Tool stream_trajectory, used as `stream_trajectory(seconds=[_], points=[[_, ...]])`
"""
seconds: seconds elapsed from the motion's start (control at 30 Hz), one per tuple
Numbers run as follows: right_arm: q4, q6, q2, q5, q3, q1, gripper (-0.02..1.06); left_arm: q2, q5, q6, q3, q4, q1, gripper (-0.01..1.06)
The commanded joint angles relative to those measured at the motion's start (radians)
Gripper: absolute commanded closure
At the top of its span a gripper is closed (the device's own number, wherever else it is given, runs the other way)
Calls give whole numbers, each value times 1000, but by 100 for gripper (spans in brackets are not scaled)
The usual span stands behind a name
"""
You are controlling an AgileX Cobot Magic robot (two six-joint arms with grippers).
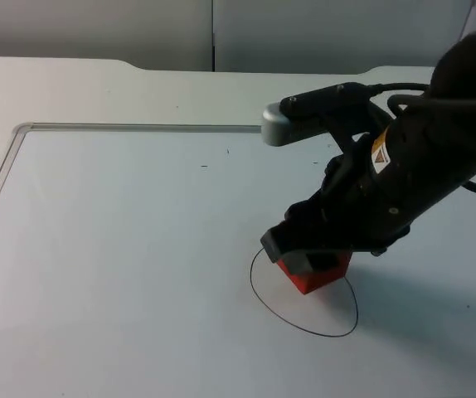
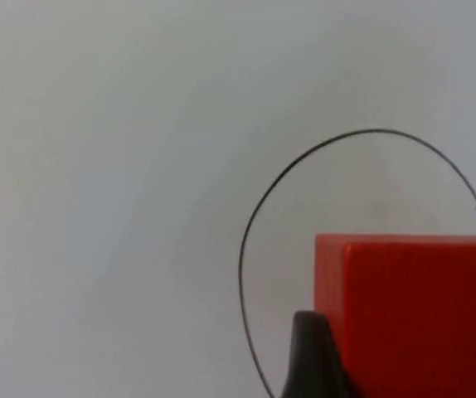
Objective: Pick up one cube with the left hand and another cube with the right hand. First place the cube in the right hand at the target position, then stack the cube in the left hand on top.
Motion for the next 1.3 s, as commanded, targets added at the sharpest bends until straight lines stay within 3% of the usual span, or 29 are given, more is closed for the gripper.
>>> stream_trajectory(seconds=[0.0, 0.13, 0.27, 0.33, 0.4, 1.27], points=[[-12, 6, 9, -13, 1, 4, 105, -6, -11, 0, 4, -9, -7, 105], [-22, 10, 21, -33, 1, 19, 105, -6, -13, 0, 4, -9, -7, 105], [-102, 109, 21, -47, 1, 44, 105, -6, -13, 0, 4, -9, -7, 105], [-219, 252, 28, -36, 1, 43, 105, -6, -13, 0, 4, -9, -7, 105], [-302, 324, 32, -25, 1, 43, 105, -6, -13, 0, 4, -9, -7, 105], [-271, 316, 36, -37, 13, 43, 105, -6, -17, 2, 4, -9, -7, 105]])
